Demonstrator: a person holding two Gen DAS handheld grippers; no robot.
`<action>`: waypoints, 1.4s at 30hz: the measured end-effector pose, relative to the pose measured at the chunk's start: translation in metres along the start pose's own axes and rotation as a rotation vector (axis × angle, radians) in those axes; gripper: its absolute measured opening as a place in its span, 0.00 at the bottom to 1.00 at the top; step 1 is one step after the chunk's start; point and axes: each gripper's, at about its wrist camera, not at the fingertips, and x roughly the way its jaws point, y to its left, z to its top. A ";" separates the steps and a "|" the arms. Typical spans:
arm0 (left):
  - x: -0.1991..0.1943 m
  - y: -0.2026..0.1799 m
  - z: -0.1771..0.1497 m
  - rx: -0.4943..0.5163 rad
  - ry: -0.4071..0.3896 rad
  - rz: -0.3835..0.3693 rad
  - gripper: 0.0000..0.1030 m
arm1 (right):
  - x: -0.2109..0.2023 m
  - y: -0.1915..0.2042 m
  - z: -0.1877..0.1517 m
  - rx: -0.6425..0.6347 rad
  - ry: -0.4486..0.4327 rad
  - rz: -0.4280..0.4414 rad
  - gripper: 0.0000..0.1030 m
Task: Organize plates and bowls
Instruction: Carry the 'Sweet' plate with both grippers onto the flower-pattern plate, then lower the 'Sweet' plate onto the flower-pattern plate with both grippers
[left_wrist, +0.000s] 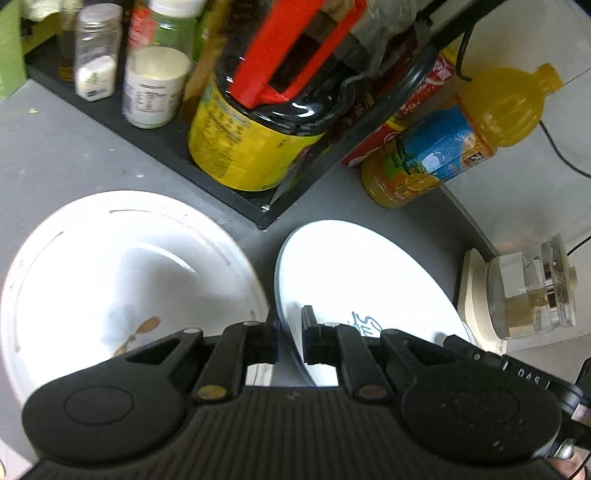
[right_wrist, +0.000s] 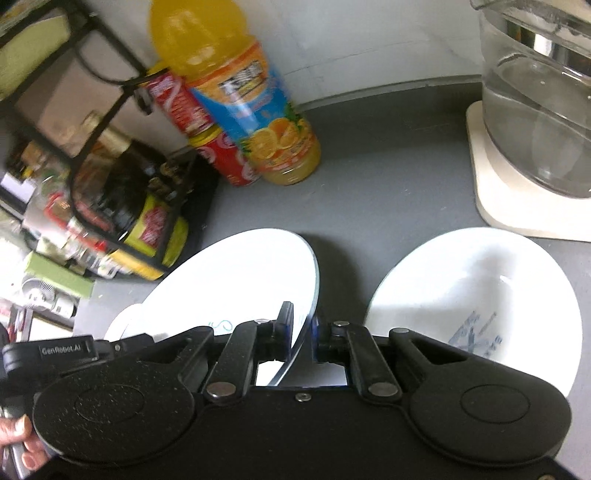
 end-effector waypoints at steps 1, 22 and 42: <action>-0.005 0.002 -0.002 -0.003 -0.006 0.000 0.09 | -0.003 0.003 -0.003 -0.009 0.000 0.008 0.10; -0.077 0.081 -0.031 -0.115 -0.126 0.107 0.09 | 0.008 0.080 -0.038 -0.156 0.115 0.156 0.11; -0.070 0.128 -0.037 -0.194 -0.104 0.169 0.09 | 0.042 0.118 -0.050 -0.240 0.192 0.138 0.11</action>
